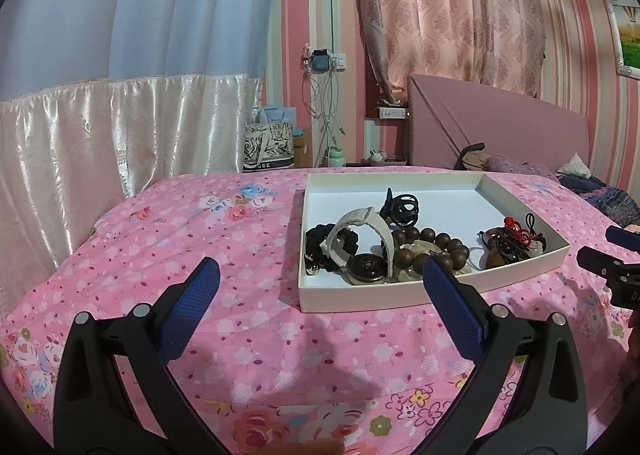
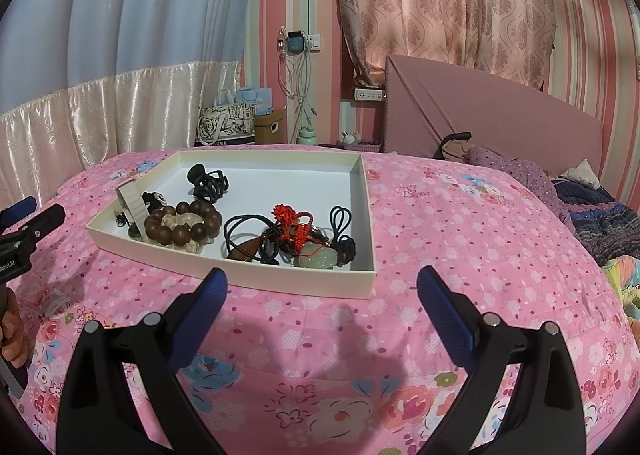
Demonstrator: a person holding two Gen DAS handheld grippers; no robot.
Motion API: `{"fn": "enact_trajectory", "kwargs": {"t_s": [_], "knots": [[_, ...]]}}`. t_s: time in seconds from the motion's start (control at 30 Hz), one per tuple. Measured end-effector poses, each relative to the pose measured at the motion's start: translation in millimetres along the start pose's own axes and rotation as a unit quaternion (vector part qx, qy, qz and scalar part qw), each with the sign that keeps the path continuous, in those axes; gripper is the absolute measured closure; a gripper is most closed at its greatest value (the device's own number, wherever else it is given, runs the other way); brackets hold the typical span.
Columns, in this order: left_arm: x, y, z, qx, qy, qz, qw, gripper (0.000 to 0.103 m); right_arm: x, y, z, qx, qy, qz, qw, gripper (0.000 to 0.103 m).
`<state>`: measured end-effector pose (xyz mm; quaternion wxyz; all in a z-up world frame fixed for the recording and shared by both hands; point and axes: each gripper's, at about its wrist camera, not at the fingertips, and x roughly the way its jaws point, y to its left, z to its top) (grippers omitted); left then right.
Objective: Organize jewelry
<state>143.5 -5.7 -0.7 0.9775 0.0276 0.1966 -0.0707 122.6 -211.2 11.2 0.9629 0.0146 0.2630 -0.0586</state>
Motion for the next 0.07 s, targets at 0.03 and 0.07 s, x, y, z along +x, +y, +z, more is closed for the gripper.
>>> {"fn": "enact_trajectory", "kwargs": {"t_s": [0.03, 0.07], "knots": [[0.3, -0.1, 0.0, 0.0, 0.001, 0.0, 1.0, 0.003, 0.0, 0.0, 0.0, 0.0, 0.0, 0.0, 1.0, 0.007], [0.6, 0.1, 0.1, 0.0, 0.001, 0.0, 1.0, 0.003, 0.2, 0.0, 0.0, 0.0, 0.0, 0.0, 1.0, 0.007]]}}
